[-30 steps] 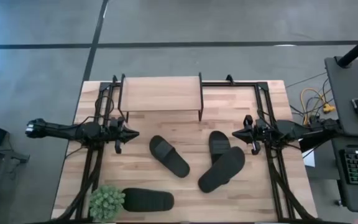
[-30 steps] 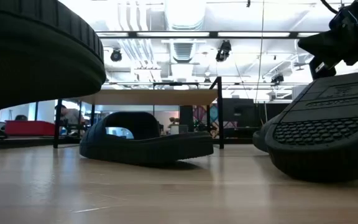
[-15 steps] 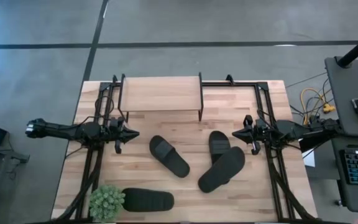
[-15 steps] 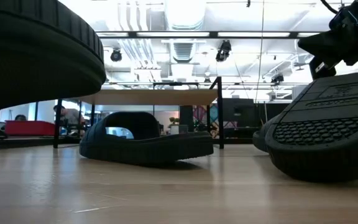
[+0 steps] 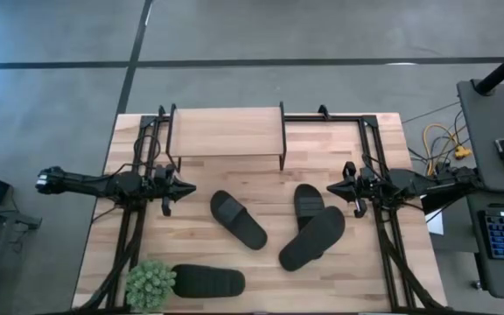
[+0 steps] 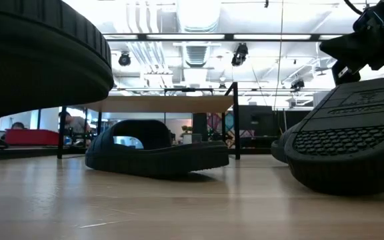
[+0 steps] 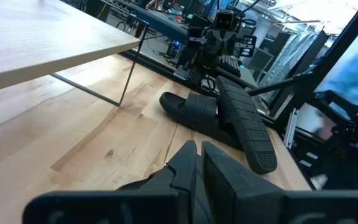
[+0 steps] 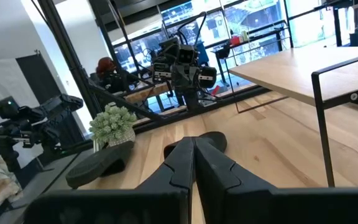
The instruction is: Pick and place slides into the shelf
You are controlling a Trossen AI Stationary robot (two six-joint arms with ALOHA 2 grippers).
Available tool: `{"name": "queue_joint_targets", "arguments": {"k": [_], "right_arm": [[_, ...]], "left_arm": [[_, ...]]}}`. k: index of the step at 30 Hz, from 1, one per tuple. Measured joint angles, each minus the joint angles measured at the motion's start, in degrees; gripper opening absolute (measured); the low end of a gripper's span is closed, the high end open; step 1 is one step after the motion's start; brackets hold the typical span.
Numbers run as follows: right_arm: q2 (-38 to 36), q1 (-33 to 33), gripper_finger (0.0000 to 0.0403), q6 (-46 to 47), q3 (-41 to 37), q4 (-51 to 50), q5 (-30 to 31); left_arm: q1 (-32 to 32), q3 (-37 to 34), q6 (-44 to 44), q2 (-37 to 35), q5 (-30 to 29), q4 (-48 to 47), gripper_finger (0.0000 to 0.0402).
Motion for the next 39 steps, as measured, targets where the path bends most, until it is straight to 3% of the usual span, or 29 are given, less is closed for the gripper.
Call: {"name": "queue_joint_targets", "arguments": {"k": [17,21,26,33,39], "right_arm": [[0.00,0.00,0.0009,1.02,0.00,1.32,0.00],[0.02,0.00,0.0009,8.37,0.00,4.25,0.77],[1.06,0.00,0.0009,27.46,0.00,9.28,9.13],[1.51,0.00,0.0009,33.20,-0.04,16.92,11.89],[2.06,0.05,0.0009,35.24,-0.03,28.47,5.11]], "left_arm": [[-0.02,0.00,0.02,0.00,0.00,-0.01,0.0010],[-0.02,0.00,0.00,0.00,0.00,-0.01,0.0010],[-0.02,0.00,0.02,0.00,0.00,0.00,0.0010],[-0.01,0.00,0.01,0.00,0.00,0.00,0.0010],[-0.02,0.00,0.02,0.00,0.00,0.00,0.0010]]}}
